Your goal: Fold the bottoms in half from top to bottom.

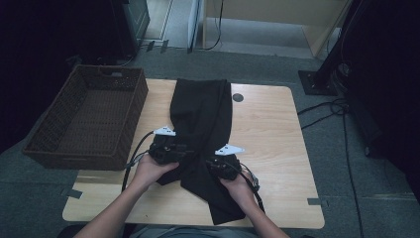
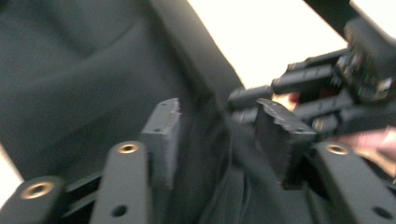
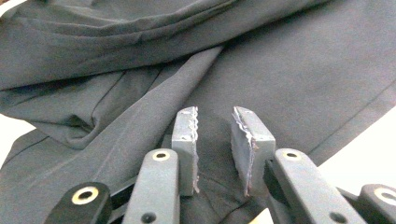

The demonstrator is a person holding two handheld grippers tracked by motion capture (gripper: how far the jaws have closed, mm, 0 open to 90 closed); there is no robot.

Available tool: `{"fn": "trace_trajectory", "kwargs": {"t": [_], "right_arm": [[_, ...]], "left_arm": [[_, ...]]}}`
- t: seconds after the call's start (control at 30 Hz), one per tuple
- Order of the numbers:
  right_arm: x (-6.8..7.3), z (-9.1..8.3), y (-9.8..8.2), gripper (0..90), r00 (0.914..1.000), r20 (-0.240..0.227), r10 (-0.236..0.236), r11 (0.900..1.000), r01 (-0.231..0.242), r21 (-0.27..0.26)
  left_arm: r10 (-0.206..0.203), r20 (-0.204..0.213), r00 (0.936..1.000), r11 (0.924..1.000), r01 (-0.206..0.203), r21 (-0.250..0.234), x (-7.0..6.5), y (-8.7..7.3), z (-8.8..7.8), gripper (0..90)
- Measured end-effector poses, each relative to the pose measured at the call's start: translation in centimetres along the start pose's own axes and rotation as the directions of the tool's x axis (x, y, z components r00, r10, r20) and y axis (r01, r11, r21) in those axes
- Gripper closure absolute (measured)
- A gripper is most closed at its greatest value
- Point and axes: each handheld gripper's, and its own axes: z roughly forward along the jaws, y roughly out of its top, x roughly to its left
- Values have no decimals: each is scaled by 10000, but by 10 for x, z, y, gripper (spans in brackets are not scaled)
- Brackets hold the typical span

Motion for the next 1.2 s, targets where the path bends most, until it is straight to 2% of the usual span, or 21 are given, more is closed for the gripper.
{"fn": "trace_trajectory", "kwargs": {"t": [0.07, 0.17, 0.27, 0.33, 0.43, 0.5, 0.53, 0.57, 0.63, 0.67, 0.7, 0.73, 0.8, 0.87, 0.93, 1.0, 1.1, 1.2], "right_arm": [[-1, 1, 1, 725, 9999, 152, -58, 10000, 59, -70], [-3, 5, 3, 729, 9994, 317, -126, 9998, 131, -138], [-5, 9, 6, 733, 9988, 474, -109, 9996, 121, -248], [-5, 11, 9, 732, 9986, 520, -133, 9997, 144, -207], [-6, 13, 12, 732, 9987, 502, -75, 9998, 84, -160], [-6, 14, 12, 732, 9987, 511, -93, 9997, 106, -239], [-6, 14, 12, 732, 9988, 496, -40, 9997, 52, -242], [-6, 15, 12, 730, 9988, 487, -32, 9997, 44, -255], [-6, 13, 14, 731, 9992, 370, 115, 9999, -114, -45], [-6, 11, 14, 730, 9992, 358, 151, 9999, -152, 25], [-4, 9, 14, 730, 9993, 309, 192, 9998, -192, 0], [-1, 5, 14, 731, 9994, 316, 127, 9998, -123, -142], [5, -5, 16, 731, 9998, 204, 87, 9986, -76, -520], [10, -13, 17, 733, 10000, 47, 35, 9978, -32, -668], [17, -19, 17, 740, 9998, -205, 2, 9974, -17, -725], [26, -24, 15, 750, 9989, -465, -50, 9970, 14, -772], [39, -24, 6, 757, 9970, -681, -368, 9983, 336, -468], [42, -18, 1, 716, 9963, -733, -455, 9987, 436, -270]], "left_arm": [[66, -74, 10000, 9998, -65, 170, 1, -9, -4, 461], [-80, -35, 10000, 9996, 80, 280, 6, -22, -5, 445], [-192, -159, 9997, 9989, 199, 416, 12, -29, 1, 431], [-105, -337, 9994, 9989, 121, 463, 16, -30, 6, 432], [-65, -635, 9980, 9983, 102, 581, 22, -32, 14, 453], [148, -792, 9967, 9983, -103, 568, 24, -33, 17, 508], [339, -965, 9948, 9980, -285, 566, 24, -34, 17, 545], [649, -1258, 9899, 9967, -582, 561, 23, -34, 19, 610], [1413, -1583, 9772, 9892, -1330, 620, 22, -35, 20, 731], [1617, -1694, 9722, 9862, -1530, 630, 22, -35, 21, 788], [1566, -1709, 9728, 9870, -1479, 627, 24, -35, 21, 843], [1437, -1549, 9774, 9888, -1354, 630, 27, -34, 20, 879], [1028, -1281, 9864, 9933, -950, 652, 31, -32, 19, 892], [661, -1035, 9924, 9953, -582, 776, 34, -29, 18, 895], [267, -763, 9967, 9973, -214, 700, 35, -27, 15, 896], [266, -639, 9976, 9979, -227, 613, 32, -24, 12, 896], [290, -611, 9977, 9979, -253, 601, 30, -21, 10, 896], [202, -560, 9982, 9986, -174, 492, 30, -18, 7, 896]]}}
